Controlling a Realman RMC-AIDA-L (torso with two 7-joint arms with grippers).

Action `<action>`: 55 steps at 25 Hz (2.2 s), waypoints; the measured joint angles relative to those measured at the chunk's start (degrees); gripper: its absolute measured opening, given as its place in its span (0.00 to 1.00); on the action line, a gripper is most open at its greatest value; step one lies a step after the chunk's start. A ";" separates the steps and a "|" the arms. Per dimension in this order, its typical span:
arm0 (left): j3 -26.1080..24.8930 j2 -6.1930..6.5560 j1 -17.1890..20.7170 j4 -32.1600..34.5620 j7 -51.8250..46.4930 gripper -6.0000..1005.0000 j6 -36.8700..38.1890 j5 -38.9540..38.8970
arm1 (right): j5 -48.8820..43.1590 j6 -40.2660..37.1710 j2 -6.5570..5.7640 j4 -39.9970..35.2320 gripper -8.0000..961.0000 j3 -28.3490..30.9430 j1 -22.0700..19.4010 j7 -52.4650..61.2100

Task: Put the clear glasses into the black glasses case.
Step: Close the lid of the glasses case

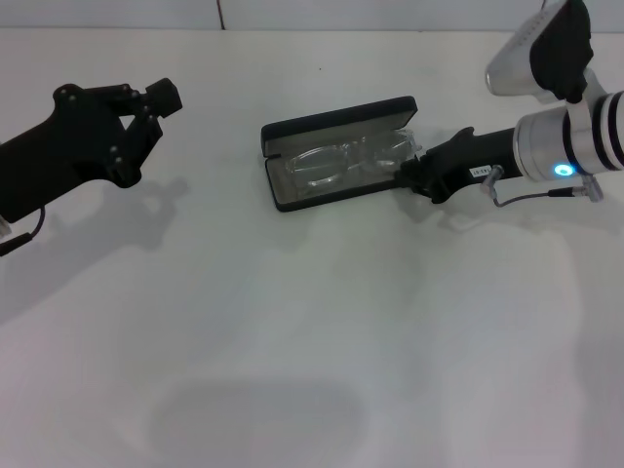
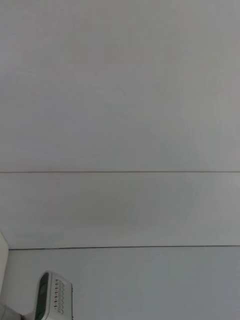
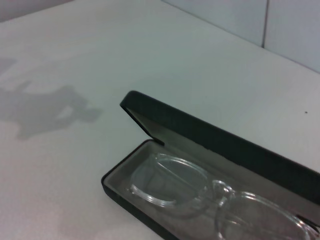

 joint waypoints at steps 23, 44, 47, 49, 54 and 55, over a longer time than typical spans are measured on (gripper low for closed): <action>0.00 0.09 0.46 -0.07 0.04 0.05 0.42 0.01 | 8.77 -1.70 -0.33 -6.97 0.11 -0.32 -8.39 1.32; -0.07 0.09 0.08 -0.05 0.04 0.05 0.17 -0.10 | 8.72 8.78 0.06 -2.01 0.11 -6.55 -3.90 5.88; -0.09 0.09 0.07 -0.03 0.04 0.05 0.11 -0.10 | 9.09 8.53 0.12 -1.98 0.11 -7.05 -3.30 5.93; -0.11 0.09 0.07 -0.06 0.04 0.05 0.07 -0.10 | 9.21 8.41 0.12 -1.98 0.11 -7.30 -2.94 5.97; -0.91 0.08 0.07 -0.11 0.04 0.05 0.08 -0.11 | 10.14 8.38 0.11 -2.05 0.11 -9.47 -2.09 5.97; -0.91 0.09 0.09 -0.11 0.04 0.05 0.09 -0.10 | 10.43 8.40 0.11 -2.11 0.11 -9.79 -2.03 5.95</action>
